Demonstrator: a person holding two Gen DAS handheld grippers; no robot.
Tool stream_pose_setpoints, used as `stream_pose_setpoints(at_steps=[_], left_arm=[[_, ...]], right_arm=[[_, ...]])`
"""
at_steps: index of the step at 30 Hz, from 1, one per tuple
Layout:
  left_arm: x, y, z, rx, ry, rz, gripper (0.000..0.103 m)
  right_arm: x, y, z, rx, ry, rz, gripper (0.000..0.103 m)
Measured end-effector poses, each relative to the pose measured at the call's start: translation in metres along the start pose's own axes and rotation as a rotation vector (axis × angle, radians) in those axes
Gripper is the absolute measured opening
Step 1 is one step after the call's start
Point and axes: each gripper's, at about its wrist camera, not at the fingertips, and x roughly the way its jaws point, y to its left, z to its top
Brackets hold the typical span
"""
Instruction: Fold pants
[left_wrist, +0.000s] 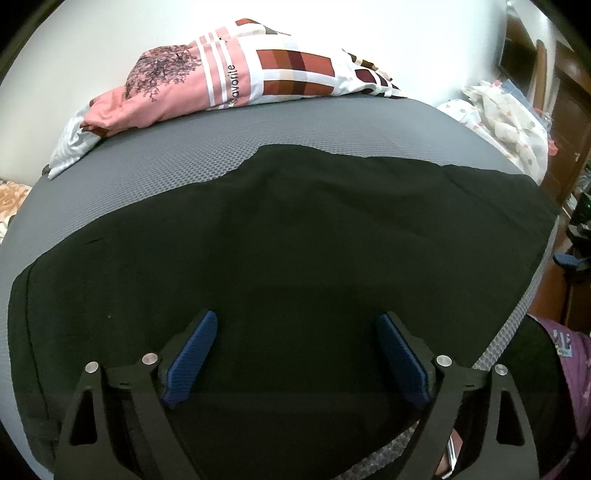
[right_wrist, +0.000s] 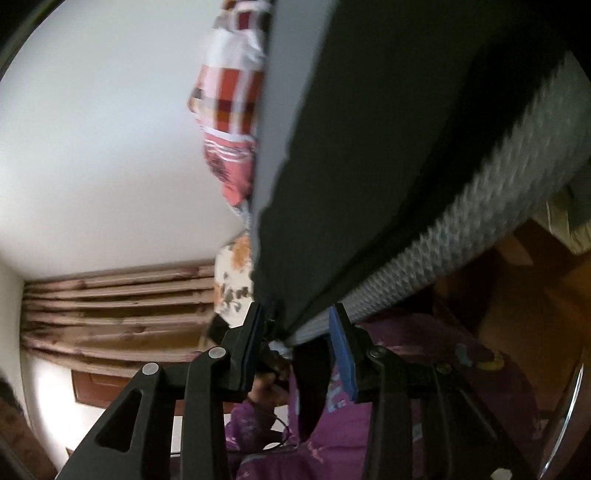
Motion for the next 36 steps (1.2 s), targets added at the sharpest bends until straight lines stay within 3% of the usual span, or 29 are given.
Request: stream_pose_setpoints(at_steps=[4,11,16,18,23,25,26,27,30,36], left_arm=[[0.001,0.0,-0.001,0.006,0.001,-0.001,0.092],[0.002,-0.001,-0.001,0.01,-0.002,-0.005,0.094],[0.002,-0.002,-0.001,0.01,-0.002,-0.005,0.095],[0.002,-0.002,-0.001,0.011,-0.002,-0.005,0.095],[0.003,-0.003,-0.002,0.018,-0.002,-0.009,0.097],[0.003,-0.004,-0.002,0.022,-0.002,-0.01,0.098],[0.003,-0.004,-0.002,0.023,-0.002,-0.01,0.098],[0.003,-0.004,-0.002,0.024,-0.002,-0.009,0.098],[0.003,-0.004,-0.003,0.025,-0.002,-0.01,0.098],[0.003,-0.005,-0.003,0.027,-0.001,-0.009,0.099]], right_arm=[[0.005,0.011,0.002,-0.022,-0.023,0.002,0.036],[0.015,0.011,0.012,-0.013,-0.042,-0.155,0.037],[0.016,0.007,0.014,0.037,-0.103,-0.146,0.038],[0.017,0.009,0.012,0.044,-0.13,-0.143,0.046],[0.031,0.02,0.005,-0.005,-0.148,-0.158,0.049],[0.035,0.021,0.006,-0.006,-0.158,-0.16,0.041],[0.039,0.022,0.007,-0.025,-0.148,-0.208,0.019],[0.04,0.019,0.005,-0.032,-0.137,-0.248,0.007],[0.037,0.01,0.005,0.009,-0.137,-0.234,0.005],[0.034,0.022,-0.002,-0.058,-0.113,-0.271,0.004]])
